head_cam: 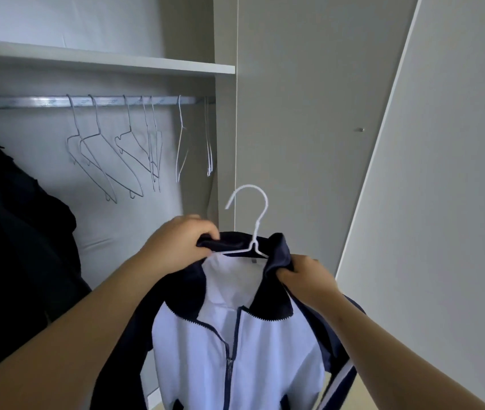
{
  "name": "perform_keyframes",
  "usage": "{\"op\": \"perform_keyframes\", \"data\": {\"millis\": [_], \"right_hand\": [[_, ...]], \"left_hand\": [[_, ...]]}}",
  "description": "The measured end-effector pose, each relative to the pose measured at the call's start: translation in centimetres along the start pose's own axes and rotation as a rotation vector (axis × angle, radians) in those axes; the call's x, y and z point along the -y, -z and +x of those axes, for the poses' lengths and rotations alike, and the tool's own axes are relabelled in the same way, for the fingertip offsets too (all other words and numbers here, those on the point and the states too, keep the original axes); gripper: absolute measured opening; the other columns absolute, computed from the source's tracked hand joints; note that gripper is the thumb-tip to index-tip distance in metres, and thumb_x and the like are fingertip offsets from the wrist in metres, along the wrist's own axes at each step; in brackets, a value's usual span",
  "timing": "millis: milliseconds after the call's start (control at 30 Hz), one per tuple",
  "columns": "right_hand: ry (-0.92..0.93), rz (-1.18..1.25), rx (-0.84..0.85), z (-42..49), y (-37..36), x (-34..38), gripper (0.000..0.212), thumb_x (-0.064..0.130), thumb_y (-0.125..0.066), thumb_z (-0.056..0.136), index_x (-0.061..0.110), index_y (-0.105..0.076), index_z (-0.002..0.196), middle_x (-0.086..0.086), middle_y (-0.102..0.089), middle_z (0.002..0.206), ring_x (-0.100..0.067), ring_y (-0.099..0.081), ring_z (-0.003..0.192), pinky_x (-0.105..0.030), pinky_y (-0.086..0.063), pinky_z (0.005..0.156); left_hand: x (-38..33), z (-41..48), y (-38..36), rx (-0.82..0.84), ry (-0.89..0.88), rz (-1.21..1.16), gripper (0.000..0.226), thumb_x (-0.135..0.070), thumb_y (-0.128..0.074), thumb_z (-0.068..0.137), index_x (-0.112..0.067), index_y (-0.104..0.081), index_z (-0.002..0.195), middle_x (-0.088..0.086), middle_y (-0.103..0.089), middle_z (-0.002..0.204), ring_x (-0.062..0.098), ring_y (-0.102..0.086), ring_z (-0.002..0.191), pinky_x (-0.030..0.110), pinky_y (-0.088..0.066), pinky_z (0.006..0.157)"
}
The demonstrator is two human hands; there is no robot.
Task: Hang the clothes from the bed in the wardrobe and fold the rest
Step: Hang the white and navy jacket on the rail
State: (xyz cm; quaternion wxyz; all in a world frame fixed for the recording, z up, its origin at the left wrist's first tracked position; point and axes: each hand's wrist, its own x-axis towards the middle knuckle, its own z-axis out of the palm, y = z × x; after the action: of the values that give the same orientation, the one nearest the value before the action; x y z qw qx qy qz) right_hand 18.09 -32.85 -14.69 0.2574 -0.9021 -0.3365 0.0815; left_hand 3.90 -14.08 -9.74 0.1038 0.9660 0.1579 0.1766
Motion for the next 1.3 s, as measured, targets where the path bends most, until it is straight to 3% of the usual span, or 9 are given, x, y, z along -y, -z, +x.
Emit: {"op": "perform_keyframes", "data": {"millis": [100,267,400,467,633,833,1100,1233,1300], "right_hand": [[-0.025,0.015,-0.019,-0.1,-0.4,-0.4,0.021,0.03,-0.045,0.082,0.024,-0.043,0.062,0.008,-0.052,0.062,-0.018,-0.049,0.062,-0.023,-0.031,0.049],[-0.045,0.042,-0.011,0.0,-1.4,-0.3,0.016,0.029,-0.046,0.081,0.023,-0.047,0.066,0.007,-0.054,0.065,-0.02,-0.053,0.069,-0.023,-0.034,0.051],[-0.109,0.08,-0.07,-0.3,-1.0,-1.4,0.016,0.03,-0.049,0.08,0.023,-0.049,0.065,0.01,-0.055,0.062,-0.017,-0.052,0.064,-0.021,-0.033,0.05],[-0.129,0.119,-0.092,-0.2,-0.6,-1.7,0.016,0.029,-0.05,0.079,0.024,-0.049,0.065,0.01,-0.056,0.063,-0.019,-0.054,0.067,-0.022,-0.034,0.051],[-0.111,0.196,-0.078,-0.2,-0.5,-1.5,0.013,0.025,-0.052,0.078,0.023,-0.051,0.066,0.008,-0.056,0.062,-0.018,-0.053,0.065,-0.023,-0.036,0.053],[-0.082,0.228,-0.038,-0.5,-0.6,-1.8,0.016,0.024,-0.053,0.08,0.025,-0.049,0.065,0.006,-0.056,0.062,-0.017,-0.053,0.063,-0.024,-0.036,0.052],[-0.116,0.196,-0.065,-0.1,-0.8,-1.4,0.008,0.025,-0.052,0.076,0.022,-0.054,0.07,0.009,-0.055,0.062,-0.01,-0.049,0.058,-0.022,-0.033,0.05],[-0.138,0.139,-0.045,-0.2,-1.7,-1.5,0.007,0.025,-0.052,0.075,0.02,-0.052,0.07,0.009,-0.053,0.061,-0.007,-0.046,0.055,-0.021,-0.031,0.049],[-0.149,0.118,-0.035,-0.3,-1.9,-1.9,0.008,0.023,-0.052,0.074,0.02,-0.049,0.067,0.009,-0.051,0.059,-0.008,-0.044,0.054,-0.021,-0.03,0.048]], "left_hand": [[-0.5,-0.5,-0.5,-0.209,0.226,0.013,0.019,-0.008,-0.06,0.079,-0.025,-0.063,0.089,-0.014,-0.041,0.07,0.011,-0.044,0.068,0.024,-0.032,0.058],[-3.0,-1.3,-1.4,0.107,0.229,-1.078,0.03,0.007,-0.053,0.085,-0.022,-0.059,0.082,-0.009,-0.042,0.053,0.007,-0.049,0.043,0.022,-0.044,0.045],[-1.0,-0.3,-1.1,-0.258,0.242,-0.578,0.013,-0.032,-0.064,0.084,-0.037,-0.054,0.088,-0.014,-0.054,0.083,0.01,-0.057,0.079,0.033,-0.051,0.071],[-0.6,-0.3,-1.5,-0.006,0.334,-0.402,0.035,-0.052,-0.061,0.081,-0.029,-0.052,0.106,-0.01,-0.05,0.102,0.014,-0.054,0.096,0.034,-0.047,0.084],[-1.9,0.3,-3.2,-0.058,0.332,-0.24,0.017,-0.017,-0.053,0.09,-0.019,-0.049,0.073,0.0,-0.053,0.067,0.027,-0.057,0.072,0.028,-0.038,0.059],[-5.5,0.7,-2.5,0.071,0.418,-1.395,0.007,-0.008,-0.053,0.093,-0.008,-0.054,0.085,0.01,-0.06,0.082,0.02,-0.063,0.067,0.025,-0.057,0.06],[-5.1,0.8,-4.1,0.185,0.222,-0.246,0.058,-0.048,-0.067,0.074,-0.027,-0.041,0.121,-0.004,-0.038,0.113,0.016,-0.049,0.101,0.032,-0.044,0.086],[-4.2,1.2,-4.6,0.129,0.321,-0.104,0.005,-0.015,-0.05,0.087,-0.013,-0.048,0.09,0.004,-0.046,0.094,0.024,-0.049,0.076,0.028,-0.037,0.062],[-3.0,1.4,-4.7,0.134,0.395,-0.201,0.024,-0.009,-0.047,0.09,-0.013,-0.044,0.066,0.006,-0.05,0.073,0.025,-0.048,0.071,0.027,-0.036,0.057]]}}
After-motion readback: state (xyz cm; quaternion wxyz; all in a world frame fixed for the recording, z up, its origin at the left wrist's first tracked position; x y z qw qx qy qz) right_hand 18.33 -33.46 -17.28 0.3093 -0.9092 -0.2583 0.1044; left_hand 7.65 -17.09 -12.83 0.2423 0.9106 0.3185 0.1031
